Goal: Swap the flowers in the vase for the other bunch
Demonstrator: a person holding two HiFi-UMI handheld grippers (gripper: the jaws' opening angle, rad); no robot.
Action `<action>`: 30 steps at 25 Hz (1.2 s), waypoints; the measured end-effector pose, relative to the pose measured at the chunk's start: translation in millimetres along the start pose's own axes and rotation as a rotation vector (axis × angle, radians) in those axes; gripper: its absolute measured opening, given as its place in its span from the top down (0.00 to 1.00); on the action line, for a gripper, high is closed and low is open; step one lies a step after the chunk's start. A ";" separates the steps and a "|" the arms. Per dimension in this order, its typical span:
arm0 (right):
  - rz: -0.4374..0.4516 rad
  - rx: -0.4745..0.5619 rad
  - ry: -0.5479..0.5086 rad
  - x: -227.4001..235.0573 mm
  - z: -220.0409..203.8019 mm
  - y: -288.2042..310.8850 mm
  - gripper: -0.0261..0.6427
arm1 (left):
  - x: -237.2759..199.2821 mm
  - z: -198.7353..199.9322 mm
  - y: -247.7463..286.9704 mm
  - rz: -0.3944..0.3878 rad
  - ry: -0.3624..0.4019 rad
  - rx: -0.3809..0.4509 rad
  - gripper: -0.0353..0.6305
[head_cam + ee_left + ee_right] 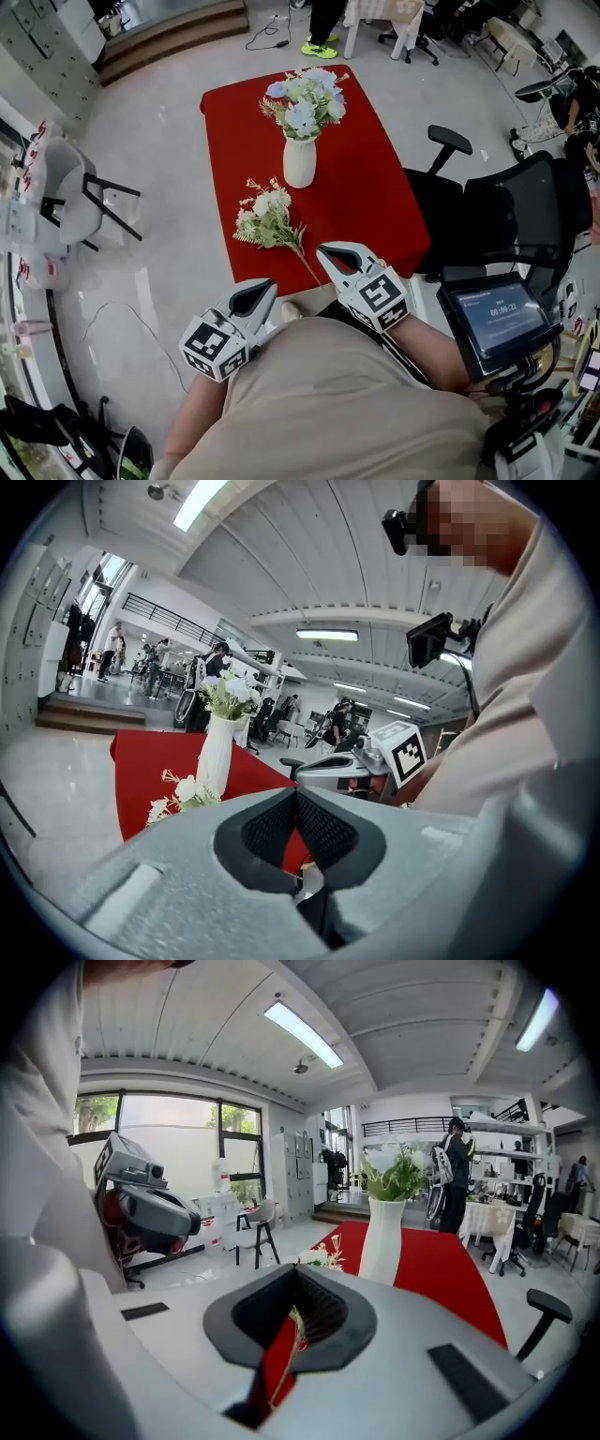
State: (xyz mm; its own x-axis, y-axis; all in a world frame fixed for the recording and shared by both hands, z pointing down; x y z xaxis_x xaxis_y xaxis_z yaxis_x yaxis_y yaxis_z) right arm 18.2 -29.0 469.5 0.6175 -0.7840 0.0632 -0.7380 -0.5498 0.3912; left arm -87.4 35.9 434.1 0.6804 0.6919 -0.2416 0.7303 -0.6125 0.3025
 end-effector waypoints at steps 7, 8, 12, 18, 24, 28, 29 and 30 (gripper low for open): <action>0.024 0.001 -0.022 -11.5 2.6 -0.9 0.94 | -2.3 -0.4 -0.3 0.003 -0.001 -0.003 0.94; 0.026 0.000 -0.023 -12.9 2.5 -1.1 0.94 | -2.0 -0.6 0.6 0.001 0.000 -0.003 0.94; 0.027 -0.002 -0.028 -15.5 0.9 -0.6 0.94 | 0.3 -2.4 4.3 -0.012 -0.007 0.001 0.94; 0.037 -0.001 -0.025 -23.5 5.6 0.8 0.94 | -0.5 -4.1 0.5 -0.015 -0.012 -0.003 0.94; 0.053 -0.021 -0.017 -24.3 1.1 4.9 0.94 | -4.0 -6.4 3.0 -0.011 -0.025 0.001 0.94; 0.059 -0.024 -0.022 -26.2 2.8 6.6 0.94 | -5.4 -6.4 1.7 -0.007 -0.032 0.003 0.94; 0.061 -0.025 -0.022 -27.5 3.2 7.2 0.94 | -5.5 -6.4 0.7 -0.007 -0.032 0.003 0.94; 0.063 -0.026 -0.021 -28.8 3.6 7.9 0.94 | -5.9 -6.3 -0.1 -0.007 -0.033 0.003 0.94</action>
State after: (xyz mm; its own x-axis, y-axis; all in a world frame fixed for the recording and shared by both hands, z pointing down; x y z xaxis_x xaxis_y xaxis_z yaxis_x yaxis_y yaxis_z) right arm -6.4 -11.8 467.5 0.5638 -0.8230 0.0690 -0.7680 -0.4918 0.4103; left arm -91.9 34.3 441.4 0.6770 0.6832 -0.2738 0.7351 -0.6089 0.2980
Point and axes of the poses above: the fingertips, and each gripper's own axes: y forward along the fingers, x to its right, z out of its top, the point moved 2 cm from there along -y, backward along the fingers, and after that the axes turned 2 degrees about y, right-handed, at the moved point
